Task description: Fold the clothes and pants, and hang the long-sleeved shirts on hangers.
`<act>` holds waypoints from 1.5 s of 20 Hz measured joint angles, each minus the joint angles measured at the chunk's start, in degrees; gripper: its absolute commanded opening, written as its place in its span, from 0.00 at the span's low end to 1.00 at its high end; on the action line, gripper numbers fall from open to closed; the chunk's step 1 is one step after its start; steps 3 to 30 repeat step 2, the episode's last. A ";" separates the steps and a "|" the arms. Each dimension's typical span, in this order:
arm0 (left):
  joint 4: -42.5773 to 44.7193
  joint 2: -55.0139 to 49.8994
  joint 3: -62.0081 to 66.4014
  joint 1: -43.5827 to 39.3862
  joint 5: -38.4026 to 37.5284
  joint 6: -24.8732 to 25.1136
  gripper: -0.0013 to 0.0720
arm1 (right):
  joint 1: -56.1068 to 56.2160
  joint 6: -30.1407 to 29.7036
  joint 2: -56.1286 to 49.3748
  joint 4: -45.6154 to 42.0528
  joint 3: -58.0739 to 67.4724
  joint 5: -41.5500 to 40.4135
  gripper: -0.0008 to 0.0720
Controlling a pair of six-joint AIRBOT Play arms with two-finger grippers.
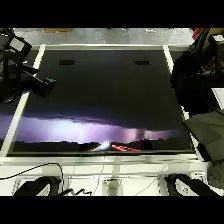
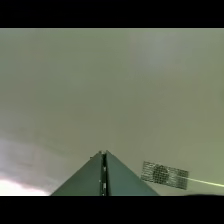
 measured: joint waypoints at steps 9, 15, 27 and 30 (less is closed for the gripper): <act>0.00 0.00 0.00 0.00 0.00 0.02 0.97 | 0.13 -0.04 -0.07 0.42 0.00 -0.11 0.05; 0.00 0.00 0.00 0.00 0.00 0.02 0.97 | 0.13 -0.04 -0.07 0.42 0.00 -0.11 0.05; 0.00 0.00 0.00 0.00 0.00 0.02 0.97 | 0.13 -0.04 -0.07 0.42 0.00 -0.11 0.05; 0.00 0.00 0.00 0.00 0.00 0.02 0.97 | 0.13 -0.04 -0.07 0.42 0.00 -0.11 0.05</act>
